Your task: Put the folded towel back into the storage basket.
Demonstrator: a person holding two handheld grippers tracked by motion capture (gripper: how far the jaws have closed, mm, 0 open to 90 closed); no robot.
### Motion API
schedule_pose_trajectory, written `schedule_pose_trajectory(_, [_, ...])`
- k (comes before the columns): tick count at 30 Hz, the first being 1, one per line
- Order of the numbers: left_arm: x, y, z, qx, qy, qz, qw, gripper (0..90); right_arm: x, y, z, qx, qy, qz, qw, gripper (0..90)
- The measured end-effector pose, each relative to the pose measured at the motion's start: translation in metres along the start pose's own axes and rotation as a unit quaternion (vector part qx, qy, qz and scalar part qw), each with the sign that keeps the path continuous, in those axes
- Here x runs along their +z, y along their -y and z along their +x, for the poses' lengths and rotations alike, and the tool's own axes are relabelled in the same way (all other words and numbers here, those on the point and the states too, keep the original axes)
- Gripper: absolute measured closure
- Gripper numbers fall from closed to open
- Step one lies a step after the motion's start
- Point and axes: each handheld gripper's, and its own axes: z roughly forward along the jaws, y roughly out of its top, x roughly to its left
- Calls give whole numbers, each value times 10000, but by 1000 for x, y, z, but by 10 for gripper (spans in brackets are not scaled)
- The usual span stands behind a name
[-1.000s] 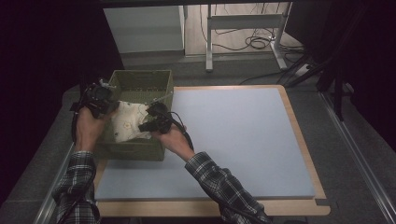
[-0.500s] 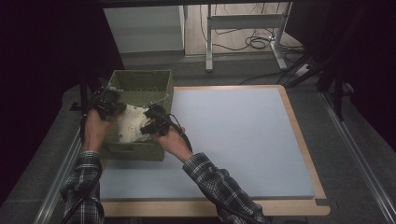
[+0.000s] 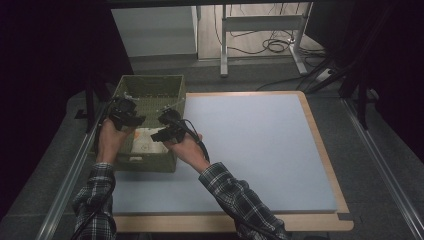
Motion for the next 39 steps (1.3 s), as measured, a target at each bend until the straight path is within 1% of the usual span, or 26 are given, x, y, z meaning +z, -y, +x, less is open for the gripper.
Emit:
schedule_pose_trajectory(3, [-1,0,-1,-49,62,-36,10000,500,-4,1,-1,-46,14,-25,10000,598])
schedule_pose_trajectory(4, [0,0,-3,-92,161,-22,9998,484,-7,2,-2,-113,32,-52,9999,571])
schedule_pose_trajectory(5, [0,0,-3,-92,161,-22,9998,458,-9,2,-2,-170,41,-68,9998,554])
schedule_pose_trajectory(6, [2,0,-4,-100,231,20,9997,428,-11,3,-2,-227,65,-88,9997,536])
schedule_pose_trajectory(9, [3,-1,-6,-107,266,36,9996,382,-18,4,-2,-427,154,-124,9989,491])
schedule_pose_trajectory(10, [3,-1,-7,-125,344,10,9993,366,-21,4,-2,-495,189,-159,9985,474])
schedule_pose_trajectory(11, [3,-1,-7,-125,344,10,9993,353,-23,4,-2,-551,202,-198,9981,455])
schedule_pose_trajectory(13, [3,-3,-9,-172,513,-2,9985,316,-28,4,-2,-656,238,-237,9973,413])
schedule_pose_trajectory(16, [4,-5,-14,-170,542,43,9984,274,-35,6,-4,-782,282,-293,9961,364])
schedule_pose_trajectory(17, [4,-5,-14,-170,542,43,9984,258,-35,6,-4,-782,282,-293,9961,364])
schedule_pose_trajectory(18, [4,-6,-16,-191,584,72,9981,245,-40,8,-6,-807,277,-332,9958,337])
schedule_pose_trajectory(19, [4,-6,-16,-191,584,72,9981,233,-40,8,-6,-807,277,-332,9958,337])
schedule_pose_trajectory(20, [4,-7,-18,-190,582,80,9981,218,-44,10,-7,-845,299,-343,9954,318])
schedule_pose_trajectory(21, [4,-8,-20,-227,623,85,9978,207,-46,11,-8,-862,300,-358,9952,311])
schedule_pose_trajectory(23, [4,-9,-21,-238,646,76,9976,195,-49,12,-9,-877,311,-376,9950,302])
schedule_pose_trajectory(24, [4,-11,-23,-273,715,63,9970,181,-54,15,-11,-903,316,-390,9947,287])
schedule_pose_trajectory(26, [2,-13,-26,-298,760,33,9967,162,-59,18,-13,-961,350,-376,9941,273])
schedule_pose_trajectory(27, [2,-13,-26,-298,760,33,9967,149,-59,18,-13,-961,350,-376,9941,273])
schedule_pose_trajectory(28, [1,-15,-28,-324,798,22,9963,149,-61,19,-14,-998,367,-378,9936,267])
schedule_pose_trajectory(29, [0,-16,-30,-350,829,0,9959,129,-65,23,-17,-1017,369,-371,9934,256])
schedule_pose_trajectory(32, [-2,-19,-34,-393,937,-50,9948,104,-72,30,-22,-1025,360,-375,9934,243])
schedule_pose_trajectory(33, [-2,-19,-34,-393,937,-50,9948,95,-72,30,-22,-1025,360,-375,9934,243])
schedule_pose_trajectory(34, [-4,-21,-37,-408,981,-105,9943,90,-77,34,-26,-1033,376,-377,9932,234])
schedule_pose_trajectory(37, [-6,-24,-40,-409,1016,-121,9939,75,-84,42,-32,-1025,371,-388,9933,222])
schedule_pose_trajectory(38, [-8,-26,-43,-433,1084,-193,9930,71,-86,44,-34,-1013,392,-392,9933,219])
schedule_pose_trajectory(39, [-8,-26,-43,-433,1084,-193,9930,69,-86,44,-34,-1013,392,-392,9933,219])
